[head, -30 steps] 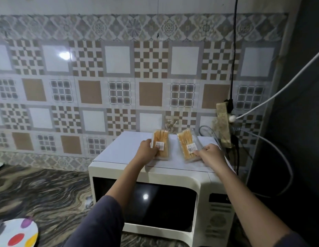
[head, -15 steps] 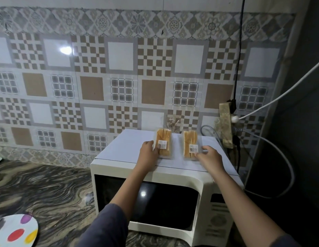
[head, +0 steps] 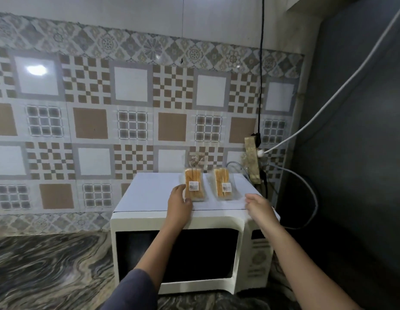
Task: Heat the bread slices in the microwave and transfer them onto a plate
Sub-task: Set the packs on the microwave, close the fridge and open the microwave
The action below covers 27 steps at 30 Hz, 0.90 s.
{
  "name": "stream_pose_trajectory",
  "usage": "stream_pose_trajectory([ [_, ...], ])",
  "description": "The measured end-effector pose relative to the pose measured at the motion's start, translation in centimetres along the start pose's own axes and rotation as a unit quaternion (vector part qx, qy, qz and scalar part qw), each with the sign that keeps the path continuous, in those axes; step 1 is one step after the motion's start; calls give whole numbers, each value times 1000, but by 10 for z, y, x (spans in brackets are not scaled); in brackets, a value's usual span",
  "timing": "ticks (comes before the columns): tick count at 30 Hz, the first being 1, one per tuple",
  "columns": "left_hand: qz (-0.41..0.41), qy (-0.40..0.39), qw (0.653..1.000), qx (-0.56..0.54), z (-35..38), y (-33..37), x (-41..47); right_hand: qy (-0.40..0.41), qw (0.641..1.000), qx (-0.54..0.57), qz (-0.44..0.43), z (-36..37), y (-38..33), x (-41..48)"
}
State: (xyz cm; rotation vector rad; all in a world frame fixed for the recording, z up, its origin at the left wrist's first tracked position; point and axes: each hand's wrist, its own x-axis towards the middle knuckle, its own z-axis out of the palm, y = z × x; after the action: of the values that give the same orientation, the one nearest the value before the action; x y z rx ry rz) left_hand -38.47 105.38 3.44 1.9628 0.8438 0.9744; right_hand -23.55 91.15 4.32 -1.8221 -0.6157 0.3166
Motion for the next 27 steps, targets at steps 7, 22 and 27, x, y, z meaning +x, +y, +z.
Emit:
stream_pose_trajectory([
  [7, 55, -84, 993, -65, -1, 13, -47, 101, 995, 15, 13, -26, 8, -88],
  [22, 165, -456, 856, -178, 127, 132, -312, 433, 891, -38, 128, -209, 79, -389],
  [27, 203, -547, 785, -208, 156, 183, -430, 542, 825, -27, 157, -269, 98, -501],
])
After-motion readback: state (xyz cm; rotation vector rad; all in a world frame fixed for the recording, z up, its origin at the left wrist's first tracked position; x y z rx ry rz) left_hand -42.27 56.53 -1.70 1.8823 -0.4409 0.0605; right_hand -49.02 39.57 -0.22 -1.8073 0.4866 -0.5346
